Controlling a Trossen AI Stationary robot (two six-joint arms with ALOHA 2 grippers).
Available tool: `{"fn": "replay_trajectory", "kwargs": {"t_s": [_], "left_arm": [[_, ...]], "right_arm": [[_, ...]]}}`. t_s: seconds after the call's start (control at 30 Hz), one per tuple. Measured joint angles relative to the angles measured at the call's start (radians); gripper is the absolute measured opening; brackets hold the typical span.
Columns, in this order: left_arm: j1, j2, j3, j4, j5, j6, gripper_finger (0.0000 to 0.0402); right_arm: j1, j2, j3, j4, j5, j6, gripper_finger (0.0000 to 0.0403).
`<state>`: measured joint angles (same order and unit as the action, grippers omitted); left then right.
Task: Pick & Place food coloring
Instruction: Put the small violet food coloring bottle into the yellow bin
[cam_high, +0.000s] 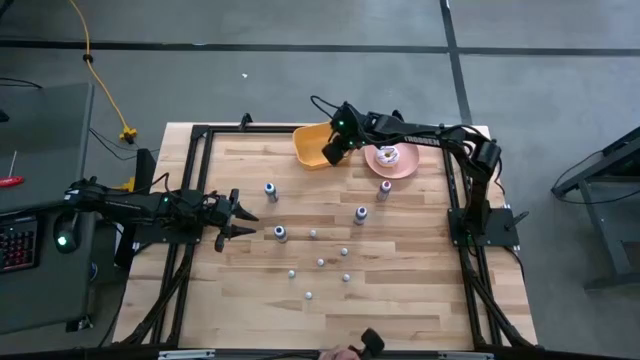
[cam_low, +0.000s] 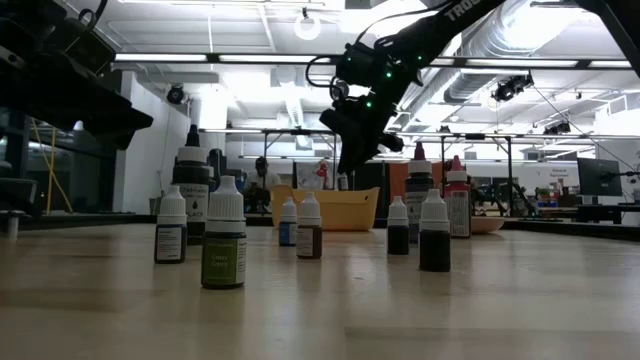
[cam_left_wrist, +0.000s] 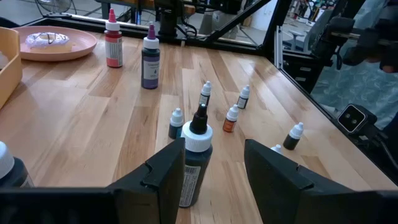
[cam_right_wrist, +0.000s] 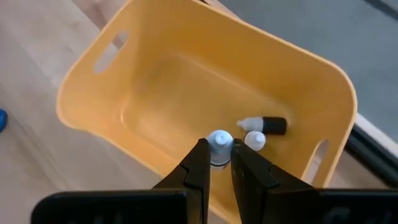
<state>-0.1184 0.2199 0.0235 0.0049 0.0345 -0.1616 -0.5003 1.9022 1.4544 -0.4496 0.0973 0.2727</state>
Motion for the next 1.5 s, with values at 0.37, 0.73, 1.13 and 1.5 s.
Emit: {"fn": "replay_trajectory", "kwargs": {"t_s": [0.37, 0.73, 1.13, 1.5], "left_arm": [[0.0, 0.0, 0.0, 0.0, 0.0, 0.0, 0.0163], [0.0, 0.0, 0.0, 0.0, 0.0, 0.0, 0.0163], [0.0, 0.0, 0.0, 0.0, 0.0, 0.0, 0.0163], [0.0, 0.0, 0.0, 0.0, -0.001, 0.0, 0.0163]], "right_arm": [[0.026, 0.0, 0.0, -0.063, 0.066, 0.087, 0.0041], [0.041, 0.045, 0.001, -0.019, 0.11, 0.137, 0.0041], [0.048, 0.048, -0.121, 0.131, 0.118, 0.29, 0.0041], [0.055, 0.048, -0.175, 0.199, 0.135, 0.296, 0.0041]]}}
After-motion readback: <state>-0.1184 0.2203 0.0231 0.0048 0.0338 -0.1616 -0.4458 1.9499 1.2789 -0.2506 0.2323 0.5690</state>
